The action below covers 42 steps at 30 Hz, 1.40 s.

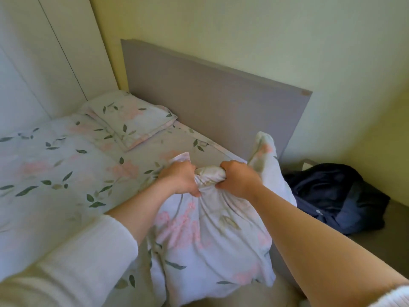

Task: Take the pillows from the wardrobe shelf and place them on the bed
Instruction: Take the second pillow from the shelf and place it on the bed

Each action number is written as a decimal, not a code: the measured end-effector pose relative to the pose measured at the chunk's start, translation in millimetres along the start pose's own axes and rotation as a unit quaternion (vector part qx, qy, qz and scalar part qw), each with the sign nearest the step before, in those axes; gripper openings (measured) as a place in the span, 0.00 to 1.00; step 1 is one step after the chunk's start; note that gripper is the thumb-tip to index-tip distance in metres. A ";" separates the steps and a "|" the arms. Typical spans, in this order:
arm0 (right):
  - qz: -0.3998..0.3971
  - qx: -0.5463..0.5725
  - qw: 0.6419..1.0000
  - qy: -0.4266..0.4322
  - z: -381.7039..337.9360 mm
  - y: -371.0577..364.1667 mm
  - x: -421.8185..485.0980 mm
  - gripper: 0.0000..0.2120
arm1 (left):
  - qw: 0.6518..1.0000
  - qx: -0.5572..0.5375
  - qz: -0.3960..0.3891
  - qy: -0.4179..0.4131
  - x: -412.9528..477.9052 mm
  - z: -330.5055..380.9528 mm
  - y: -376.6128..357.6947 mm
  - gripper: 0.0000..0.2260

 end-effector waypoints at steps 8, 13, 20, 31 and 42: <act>0.051 -0.015 0.998 0.042 15.5 -26.2 117.3 0.13 | 0.993 0.055 0.068 0.084 87.0 -47.5 14.6 0.12; -0.073 -0.002 0.992 0.107 27.4 -87.8 194.1 0.25 | 0.975 0.115 0.111 0.152 146.0 -89.4 8.1 0.11; -0.223 -0.026 0.969 0.101 55.6 -191.6 209.3 0.26 | 0.967 0.093 0.054 0.233 179.7 -126.5 -63.1 0.22; -0.334 0.004 0.942 0.020 69.4 -274.5 125.6 0.26 | 0.951 -0.059 -0.018 0.305 77.3 -134.3 -197.8 0.25; -0.172 0.087 0.962 -0.194 121.6 -317.3 112.8 0.32 | 0.871 -0.233 0.055 0.429 58.9 -181.0 -266.1 0.33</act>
Point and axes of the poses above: each hand's wrist, its own x-axis towards the middle knuckle, its own y-axis out of the back of the hand, z = x × y, the point moved 10 cm from there along x, towards the middle knuckle, and after that the axes turned 3 degrees about x, right-handed, at the moved point
